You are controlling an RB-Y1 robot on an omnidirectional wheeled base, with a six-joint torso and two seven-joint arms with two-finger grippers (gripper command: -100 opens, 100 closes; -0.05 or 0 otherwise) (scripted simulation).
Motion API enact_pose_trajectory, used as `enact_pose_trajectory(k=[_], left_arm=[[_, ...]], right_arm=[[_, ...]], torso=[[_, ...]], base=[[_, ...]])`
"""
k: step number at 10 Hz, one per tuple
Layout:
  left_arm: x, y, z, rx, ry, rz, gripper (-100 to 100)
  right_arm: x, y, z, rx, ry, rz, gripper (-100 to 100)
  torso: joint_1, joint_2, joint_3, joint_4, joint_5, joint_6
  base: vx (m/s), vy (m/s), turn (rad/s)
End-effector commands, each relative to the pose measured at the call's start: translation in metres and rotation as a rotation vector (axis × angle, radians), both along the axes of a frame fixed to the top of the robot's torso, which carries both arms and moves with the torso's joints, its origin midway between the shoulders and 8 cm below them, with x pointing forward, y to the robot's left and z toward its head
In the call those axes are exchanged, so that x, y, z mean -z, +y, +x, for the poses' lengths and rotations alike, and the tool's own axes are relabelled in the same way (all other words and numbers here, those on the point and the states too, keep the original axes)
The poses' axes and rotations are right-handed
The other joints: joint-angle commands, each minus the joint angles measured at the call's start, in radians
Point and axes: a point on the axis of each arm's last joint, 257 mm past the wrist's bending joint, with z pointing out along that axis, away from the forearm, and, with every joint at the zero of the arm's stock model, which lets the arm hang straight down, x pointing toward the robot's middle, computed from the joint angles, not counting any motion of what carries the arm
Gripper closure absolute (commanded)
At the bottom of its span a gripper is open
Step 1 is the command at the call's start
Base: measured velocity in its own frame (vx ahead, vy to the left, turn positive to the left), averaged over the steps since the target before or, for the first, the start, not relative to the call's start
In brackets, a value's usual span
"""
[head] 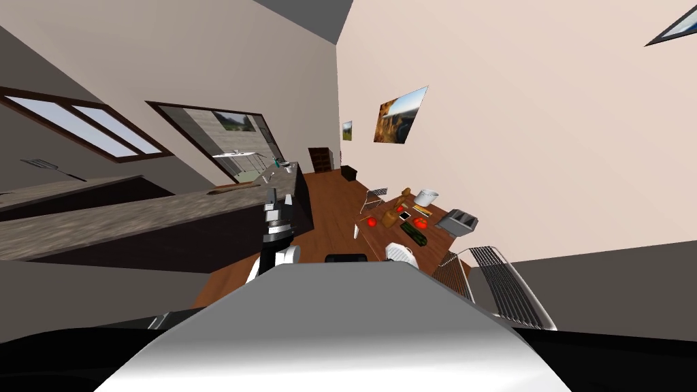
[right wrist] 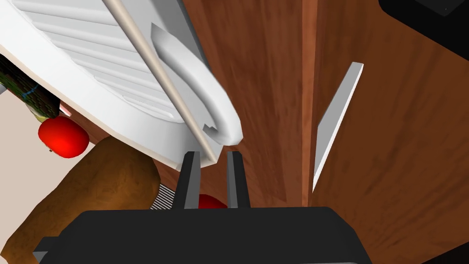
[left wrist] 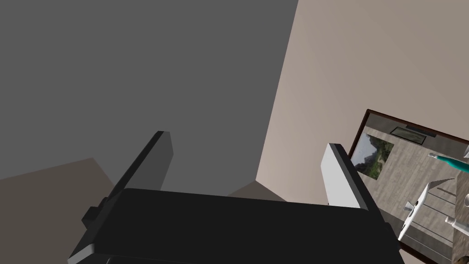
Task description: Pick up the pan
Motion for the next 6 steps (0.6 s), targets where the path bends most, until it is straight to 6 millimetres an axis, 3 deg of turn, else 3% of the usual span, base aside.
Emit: enact_pose_trajectory(k=[1, 4, 5, 6], left_arm=[[0.0, 0.0, 0.0, 0.0, 0.0, 0.0, 0], [0.0, 0.0, 0.0, 0.0, 0.0, 0.0, 0], [0.0, 0.0, 0.0, 0.0, 0.0, 0.0, 0], [0.0, 0.0, 0.0, 0.0, 0.0, 0.0, 0]], right_arm=[[-0.002, -0.014, 0.003, -0.007, 0.001, -0.001, 100], [-0.009, -0.04, 0.007, -0.019, 0.0, 0.0, 100], [-0.008, -0.037, 0.007, -0.015, 0.0, -0.002, 100], [-0.009, -0.038, 0.008, -0.016, 0.001, 0.0, 0]], torso=[[0.0, 0.0, 0.0, 0.0, 0.0, 0.0], [0.001, 0.0, 0.0, 0.0, 0.001, 0.0], [0.002, 0.0, 0.0, 0.0, 0.001, -0.001], [-0.001, -0.001, 0.0, 0.0, 0.0, -0.001]], base=[[-0.035, 0.093, -0.027], [-0.018, 0.103, -0.028], [-0.002, 0.045, -0.012], [-0.001, 0.009, 0.0]])
